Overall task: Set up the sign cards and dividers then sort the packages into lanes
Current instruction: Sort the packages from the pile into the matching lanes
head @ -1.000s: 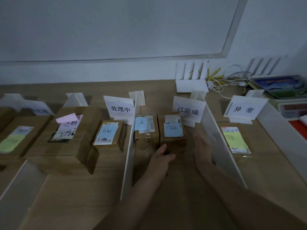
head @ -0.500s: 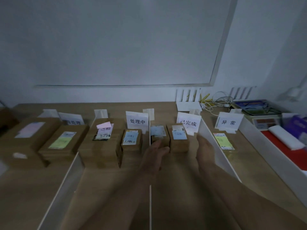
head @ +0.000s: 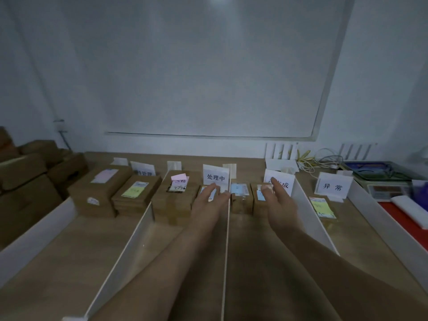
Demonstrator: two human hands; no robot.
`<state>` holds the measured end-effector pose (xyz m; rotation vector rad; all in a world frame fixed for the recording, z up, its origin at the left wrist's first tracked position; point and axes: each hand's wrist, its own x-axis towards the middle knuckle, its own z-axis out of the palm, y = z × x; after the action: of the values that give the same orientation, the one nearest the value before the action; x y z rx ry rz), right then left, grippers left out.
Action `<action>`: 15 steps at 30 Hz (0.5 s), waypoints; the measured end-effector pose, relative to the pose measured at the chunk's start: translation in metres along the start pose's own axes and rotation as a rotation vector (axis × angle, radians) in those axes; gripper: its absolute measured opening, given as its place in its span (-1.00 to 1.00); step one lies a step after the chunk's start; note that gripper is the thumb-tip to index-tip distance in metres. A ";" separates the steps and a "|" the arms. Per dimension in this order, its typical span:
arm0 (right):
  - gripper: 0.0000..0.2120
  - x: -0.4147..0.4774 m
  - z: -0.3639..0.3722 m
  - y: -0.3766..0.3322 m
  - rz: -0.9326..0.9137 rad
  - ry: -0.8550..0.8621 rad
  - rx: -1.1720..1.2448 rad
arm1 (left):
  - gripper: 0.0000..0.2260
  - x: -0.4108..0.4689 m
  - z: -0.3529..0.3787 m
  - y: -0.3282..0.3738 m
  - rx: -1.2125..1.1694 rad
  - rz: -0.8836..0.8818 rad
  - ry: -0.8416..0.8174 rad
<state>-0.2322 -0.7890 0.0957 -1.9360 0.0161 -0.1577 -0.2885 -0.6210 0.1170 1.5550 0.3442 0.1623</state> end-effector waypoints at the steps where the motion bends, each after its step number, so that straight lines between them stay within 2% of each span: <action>1: -0.50 -0.013 -0.002 -0.010 -0.015 -0.021 0.002 | -0.52 -0.007 -0.004 0.000 -0.002 0.054 -0.009; 7: -0.49 -0.070 -0.005 -0.051 -0.144 -0.178 -0.124 | -0.43 -0.049 -0.041 0.005 0.171 0.170 0.025; 12: -0.45 -0.088 0.042 -0.064 -0.276 -0.174 -0.114 | -0.38 -0.066 -0.094 0.006 0.409 0.248 0.137; 15: -0.39 -0.096 0.078 -0.077 -0.327 -0.221 -0.161 | -0.38 -0.072 -0.138 0.004 0.460 0.263 0.189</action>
<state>-0.3230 -0.6803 0.1295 -2.0971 -0.4475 -0.1621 -0.3992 -0.5122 0.1322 2.0456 0.3389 0.4632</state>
